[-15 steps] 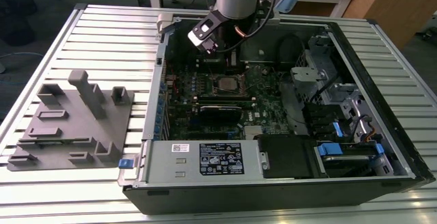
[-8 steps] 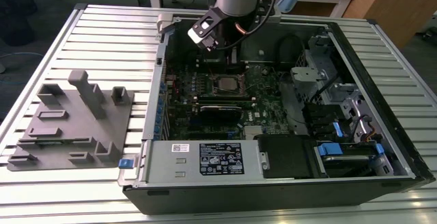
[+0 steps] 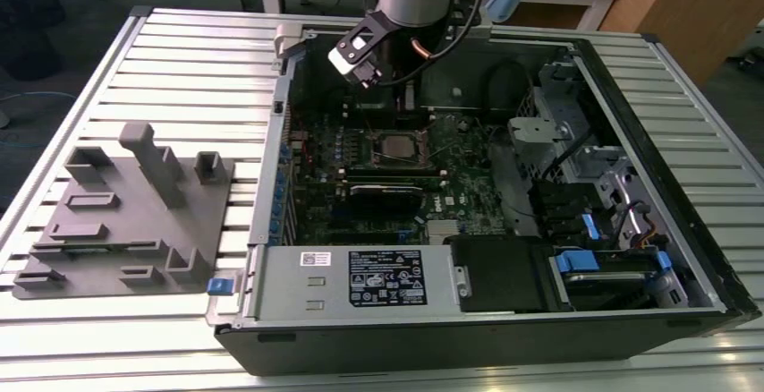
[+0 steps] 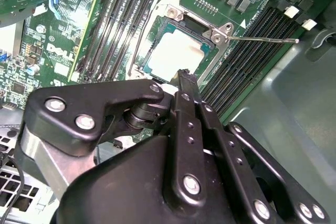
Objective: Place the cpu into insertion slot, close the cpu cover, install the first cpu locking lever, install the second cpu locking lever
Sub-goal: 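Close the cpu cover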
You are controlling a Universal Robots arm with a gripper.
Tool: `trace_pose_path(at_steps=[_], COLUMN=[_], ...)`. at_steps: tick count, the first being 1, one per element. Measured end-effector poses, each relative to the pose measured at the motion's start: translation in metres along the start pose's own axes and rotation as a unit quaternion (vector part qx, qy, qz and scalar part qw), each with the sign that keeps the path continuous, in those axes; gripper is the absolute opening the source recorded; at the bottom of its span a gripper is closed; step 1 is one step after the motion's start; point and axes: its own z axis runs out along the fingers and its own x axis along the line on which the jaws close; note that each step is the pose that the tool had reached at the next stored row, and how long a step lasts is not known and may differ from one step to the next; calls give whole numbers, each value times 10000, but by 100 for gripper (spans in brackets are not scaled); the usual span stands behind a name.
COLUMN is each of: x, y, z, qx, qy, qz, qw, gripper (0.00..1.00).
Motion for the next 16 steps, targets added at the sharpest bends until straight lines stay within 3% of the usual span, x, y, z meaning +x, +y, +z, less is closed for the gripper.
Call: trace_pose_path(at_steps=[16], x=[1], y=[3], z=[-55], qx=[-1], qy=[1], qz=[0], qw=[10000], gripper=[11])
